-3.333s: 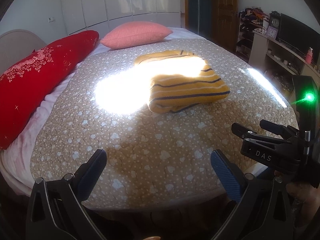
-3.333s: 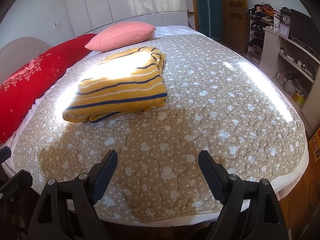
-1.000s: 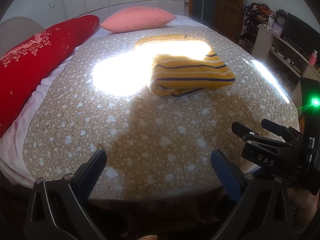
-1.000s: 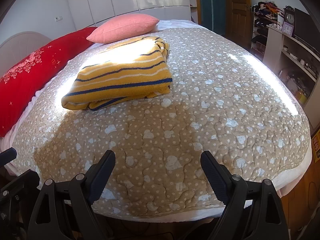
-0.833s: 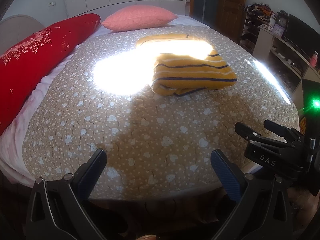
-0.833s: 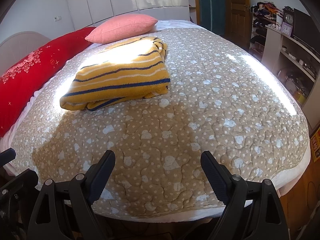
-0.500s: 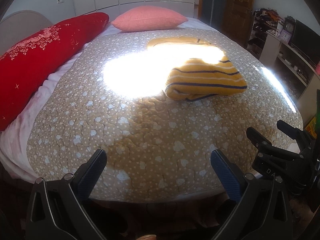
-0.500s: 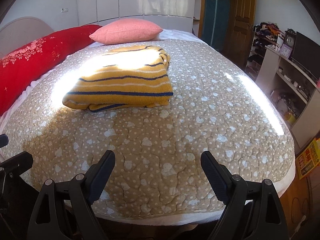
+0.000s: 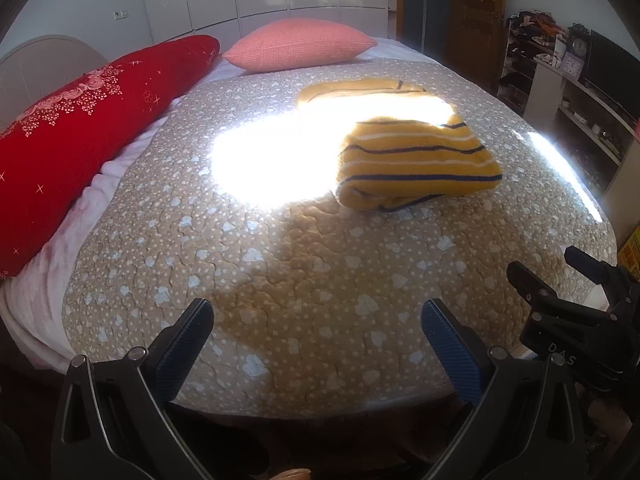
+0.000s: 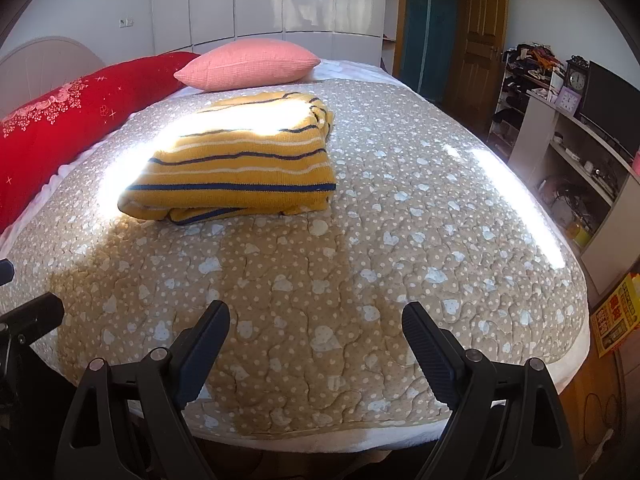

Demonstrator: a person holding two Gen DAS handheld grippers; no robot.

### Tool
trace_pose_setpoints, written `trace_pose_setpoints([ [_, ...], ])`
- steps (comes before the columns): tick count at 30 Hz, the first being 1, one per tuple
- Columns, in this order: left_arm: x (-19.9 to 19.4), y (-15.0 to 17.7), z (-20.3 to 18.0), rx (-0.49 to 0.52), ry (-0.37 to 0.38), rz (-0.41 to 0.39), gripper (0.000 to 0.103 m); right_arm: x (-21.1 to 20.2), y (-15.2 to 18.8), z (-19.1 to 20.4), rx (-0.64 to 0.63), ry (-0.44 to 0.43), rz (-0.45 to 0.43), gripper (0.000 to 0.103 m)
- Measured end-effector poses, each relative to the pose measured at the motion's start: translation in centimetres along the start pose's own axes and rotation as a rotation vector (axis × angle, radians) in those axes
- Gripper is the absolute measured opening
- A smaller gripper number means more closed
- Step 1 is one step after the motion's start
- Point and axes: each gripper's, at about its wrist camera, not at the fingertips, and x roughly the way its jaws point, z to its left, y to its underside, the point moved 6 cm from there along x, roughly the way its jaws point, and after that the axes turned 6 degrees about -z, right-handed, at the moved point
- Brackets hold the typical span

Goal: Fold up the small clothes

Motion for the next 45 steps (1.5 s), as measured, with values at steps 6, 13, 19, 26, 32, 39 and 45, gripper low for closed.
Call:
trace_pose_setpoints([
  [6,1.8,-0.2,0.7,-0.029,0.008,0.04,0.103,0.8,-0.2,-0.6,0.027,0.002,-0.002,0.091],
  [13,3.4,-0.1,-0.4,0.009,0.029,0.073,0.103,2.4,-1.5,-0.8,-0.011,0.022,0.016,0.092],
  [19,4.4,0.0,-0.5,0.013,0.037,0.099,0.103,3.4,-1.7,-0.8,-0.012,0.017,0.037,0.092],
  [26,4.7,0.2,-0.8,0.017,0.046,0.112,0.103,4.0,-1.5,-0.6,-0.02,0.01,0.05,0.092],
  [32,4.8,0.4,-0.6,0.007,0.045,0.116,0.103,4.2,-1.2,-0.3,-0.017,0.004,0.06,0.093],
  [39,5.0,0.6,-0.7,0.004,0.05,0.128,0.103,4.5,-0.9,-0.4,-0.006,-0.004,0.07,0.093],
  [45,5.1,0.7,-0.7,-0.002,0.052,0.134,0.103,4.5,-0.8,-0.3,0.0,-0.012,0.073,0.093],
])
